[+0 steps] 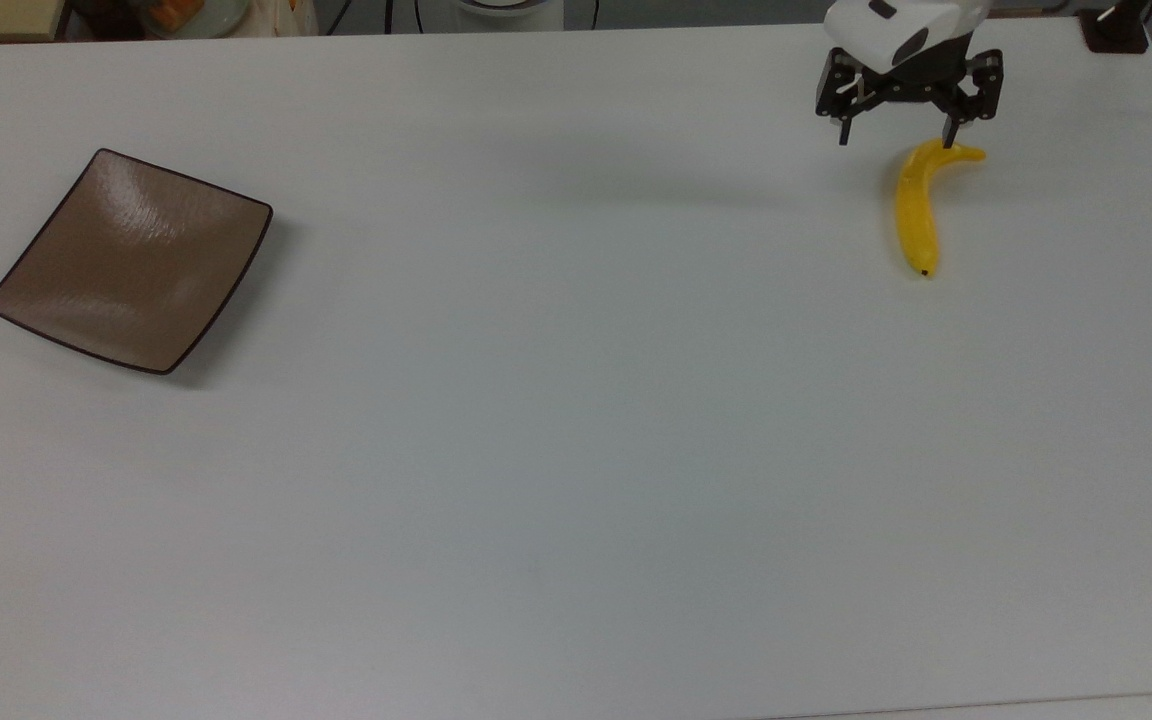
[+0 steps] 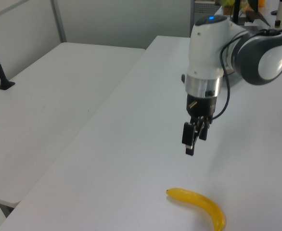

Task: Bananas placed on a ceramic plate
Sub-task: 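Move the open gripper across the table toward the yellow banana, then lower the gripper onto the banana and close it around the banana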

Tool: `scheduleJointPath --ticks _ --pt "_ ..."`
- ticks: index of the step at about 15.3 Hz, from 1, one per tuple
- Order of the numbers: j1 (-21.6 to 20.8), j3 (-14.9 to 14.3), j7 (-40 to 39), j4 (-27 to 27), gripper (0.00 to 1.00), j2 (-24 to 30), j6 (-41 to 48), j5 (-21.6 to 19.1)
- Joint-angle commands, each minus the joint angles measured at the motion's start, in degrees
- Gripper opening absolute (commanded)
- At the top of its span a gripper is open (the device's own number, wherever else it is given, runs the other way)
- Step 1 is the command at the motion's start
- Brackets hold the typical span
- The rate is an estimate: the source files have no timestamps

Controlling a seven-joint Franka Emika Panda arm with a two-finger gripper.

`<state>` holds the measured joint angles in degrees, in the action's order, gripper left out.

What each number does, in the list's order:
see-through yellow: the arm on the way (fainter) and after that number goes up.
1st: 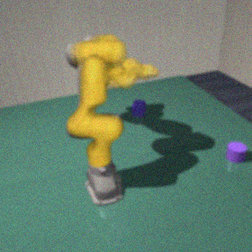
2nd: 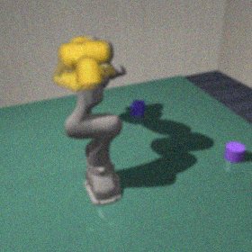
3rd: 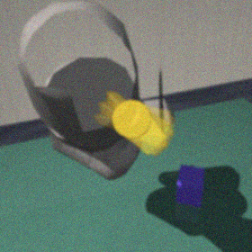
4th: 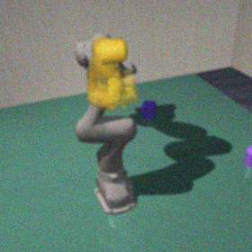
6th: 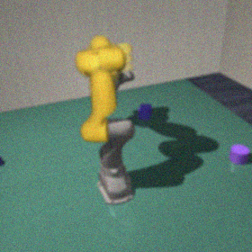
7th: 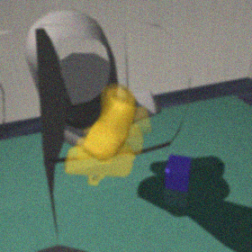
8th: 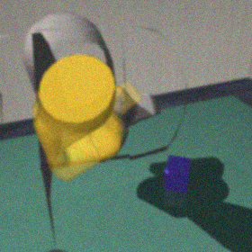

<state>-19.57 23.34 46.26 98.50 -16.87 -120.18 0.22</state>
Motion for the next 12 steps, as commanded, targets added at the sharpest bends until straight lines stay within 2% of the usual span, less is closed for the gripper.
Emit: scheduleJointPath --ticks 1,3,12 --pt "-0.6 2.2 3.1 0.5 1.0 -1.5 -2.1 -0.6" --pt "-2.5 2.9 3.8 0.9 1.0 -1.9 -6.2 -0.7" --pt "-3.3 3.0 3.8 2.0 1.0 -8.3 -10.2 -0.3"
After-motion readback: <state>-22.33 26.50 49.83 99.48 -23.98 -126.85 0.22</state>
